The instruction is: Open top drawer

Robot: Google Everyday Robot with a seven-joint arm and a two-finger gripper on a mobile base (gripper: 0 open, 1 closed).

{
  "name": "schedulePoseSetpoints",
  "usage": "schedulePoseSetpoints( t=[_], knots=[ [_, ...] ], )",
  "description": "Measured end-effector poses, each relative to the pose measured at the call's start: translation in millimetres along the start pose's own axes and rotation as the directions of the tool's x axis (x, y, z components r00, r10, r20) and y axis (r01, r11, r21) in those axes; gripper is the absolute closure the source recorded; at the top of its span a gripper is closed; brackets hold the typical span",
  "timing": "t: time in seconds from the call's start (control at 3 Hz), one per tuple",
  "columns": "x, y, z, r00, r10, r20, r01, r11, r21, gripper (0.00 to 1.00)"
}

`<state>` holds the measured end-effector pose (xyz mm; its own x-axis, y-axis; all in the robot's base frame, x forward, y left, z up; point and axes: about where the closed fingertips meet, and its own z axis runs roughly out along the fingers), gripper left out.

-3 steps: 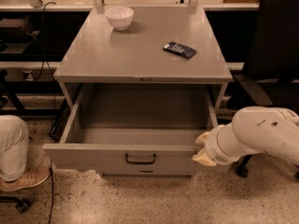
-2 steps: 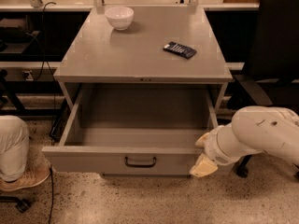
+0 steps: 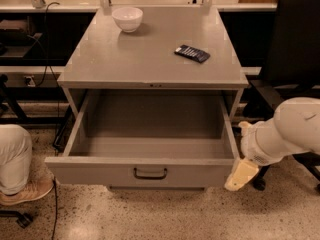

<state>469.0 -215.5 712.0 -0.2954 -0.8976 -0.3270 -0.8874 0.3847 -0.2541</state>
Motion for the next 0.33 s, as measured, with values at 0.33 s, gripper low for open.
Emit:
schedulePoseSetpoints(
  t=[0.33],
  knots=[
    [52.4, -48.9, -57.1, 0.996, 0.084, -0.012, -0.082, 0.9933, 0.081, 0.0]
  ],
)
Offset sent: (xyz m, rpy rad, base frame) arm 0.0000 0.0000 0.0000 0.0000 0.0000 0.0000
